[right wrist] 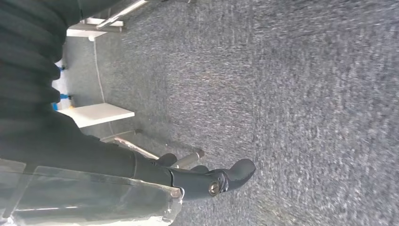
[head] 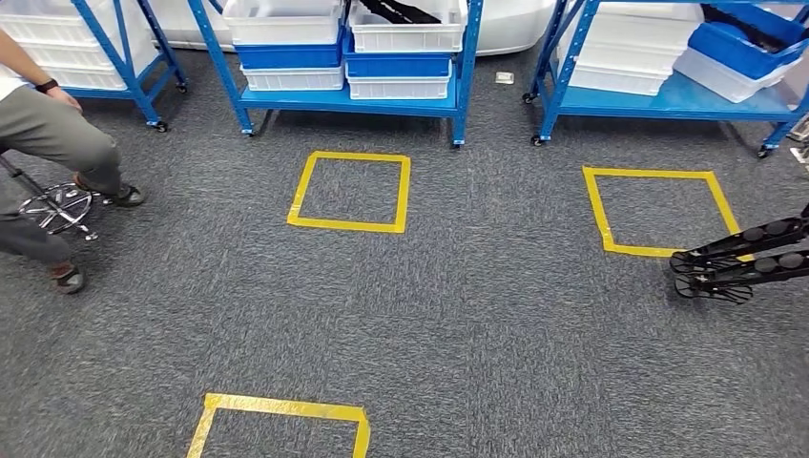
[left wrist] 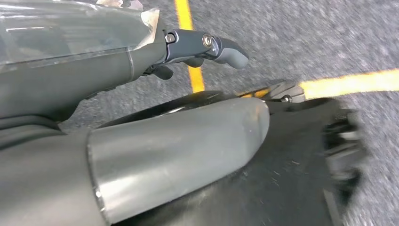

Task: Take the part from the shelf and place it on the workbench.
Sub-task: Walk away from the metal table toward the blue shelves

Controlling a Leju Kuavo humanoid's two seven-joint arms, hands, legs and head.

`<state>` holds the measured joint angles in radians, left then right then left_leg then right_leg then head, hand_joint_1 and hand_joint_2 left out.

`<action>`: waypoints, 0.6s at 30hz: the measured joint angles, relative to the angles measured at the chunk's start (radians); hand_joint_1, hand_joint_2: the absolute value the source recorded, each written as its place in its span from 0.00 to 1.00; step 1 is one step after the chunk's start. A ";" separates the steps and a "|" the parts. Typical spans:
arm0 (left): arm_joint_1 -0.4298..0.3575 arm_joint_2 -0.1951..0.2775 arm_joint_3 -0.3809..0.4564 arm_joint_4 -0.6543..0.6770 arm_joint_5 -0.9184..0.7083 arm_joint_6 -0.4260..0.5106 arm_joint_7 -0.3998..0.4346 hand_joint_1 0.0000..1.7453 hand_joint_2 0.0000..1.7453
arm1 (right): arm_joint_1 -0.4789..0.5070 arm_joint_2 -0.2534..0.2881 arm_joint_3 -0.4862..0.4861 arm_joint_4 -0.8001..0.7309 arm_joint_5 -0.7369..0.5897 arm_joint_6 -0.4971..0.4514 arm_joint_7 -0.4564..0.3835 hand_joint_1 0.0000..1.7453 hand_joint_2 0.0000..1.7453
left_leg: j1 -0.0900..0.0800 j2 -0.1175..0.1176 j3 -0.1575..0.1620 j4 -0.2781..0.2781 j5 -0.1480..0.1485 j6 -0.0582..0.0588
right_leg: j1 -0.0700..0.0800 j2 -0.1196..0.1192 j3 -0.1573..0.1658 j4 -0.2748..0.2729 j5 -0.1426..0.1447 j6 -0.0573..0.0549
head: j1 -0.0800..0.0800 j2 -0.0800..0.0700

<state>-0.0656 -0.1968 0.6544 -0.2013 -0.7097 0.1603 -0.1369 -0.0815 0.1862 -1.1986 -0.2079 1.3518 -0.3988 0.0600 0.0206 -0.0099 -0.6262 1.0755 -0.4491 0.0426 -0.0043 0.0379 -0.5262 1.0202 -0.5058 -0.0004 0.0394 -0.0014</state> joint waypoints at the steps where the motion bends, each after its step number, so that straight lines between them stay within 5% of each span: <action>1: 0.000 0.000 0.000 0.000 0.000 0.001 0.000 0.00 0.00 | -0.001 0.002 0.000 0.000 0.000 -0.001 0.000 0.00 1.00 | -0.005 -0.004 0.009 -0.024 0.003 0.004 | 0.001 0.003 -0.002 -0.001 -0.003 0.004 | 0.001 0.000; 4: 0.000 -0.002 0.000 0.000 0.000 0.001 0.000 0.00 0.00 | 0.000 0.004 0.000 0.000 0.000 -0.003 0.000 0.00 1.00 | -0.014 -0.004 0.024 -0.046 -0.002 0.004 | -0.001 0.002 -0.004 -0.003 -0.010 0.021 | -0.002 0.000; 6: 0.000 -0.003 0.000 0.000 0.000 0.001 0.000 0.00 0.00 | -0.001 0.004 0.000 0.000 0.000 -0.003 0.000 0.00 1.00 | -0.012 0.001 0.046 -0.068 0.000 0.011 | 0.000 -0.011 -0.023 0.049 -0.035 0.024 | -0.002 0.000; 10: 0.000 -0.004 0.000 0.000 0.000 0.001 0.000 0.00 0.00 | -0.001 0.002 0.000 0.000 0.000 -0.004 0.000 0.00 1.00 | -0.014 0.010 0.067 -0.076 -0.012 0.018 | -0.004 -0.024 -0.154 0.266 -0.104 0.024 | 0.004 0.000; 12: 0.001 -0.004 0.000 0.000 0.000 0.002 0.000 0.00 0.00 | 0.003 0.001 -0.001 0.000 0.000 -0.004 -0.001 0.00 1.00 | -0.016 0.010 0.080 -0.076 -0.022 0.016 | -0.004 -0.026 -0.146 0.220 -0.061 0.040 | 0.006 0.000; 14: 0.001 -0.005 0.000 0.000 0.000 0.002 0.000 0.00 0.00 | 0.004 0.000 -0.001 0.000 -0.001 -0.004 -0.002 0.00 1.00 | -0.019 0.011 0.096 -0.076 -0.034 0.011 | -0.002 -0.033 -0.086 0.075 0.012 0.046 | 0.007 0.000; 16: 0.000 -0.007 0.000 0.000 0.000 0.003 0.000 0.00 0.00 | 0.003 -0.001 -0.001 0.000 -0.001 -0.004 -0.004 0.00 1.00 | -0.024 0.012 0.106 -0.075 -0.047 0.002 | 0.005 -0.038 -0.047 -0.011 0.048 0.035 | 0.007 0.000; 18: -0.002 -0.008 0.000 0.000 -0.001 0.004 0.000 0.00 0.00 | 0.002 -0.002 -0.001 0.000 -0.002 -0.004 -0.004 0.00 1.00 | -0.026 0.012 0.110 -0.076 -0.055 -0.007 | 0.009 -0.037 -0.040 -0.021 0.049 0.022 | 0.005 0.000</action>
<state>-0.0671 -0.2044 0.6546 -0.2010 -0.7109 0.1646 -0.1369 -0.0790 0.1846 -1.1994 -0.2079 1.3497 -0.4025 0.0555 -0.0050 0.0024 -0.5165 0.9998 -0.5045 0.0357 0.0050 0.0010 -0.5659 0.9991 -0.4571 0.0215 0.0445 -0.0014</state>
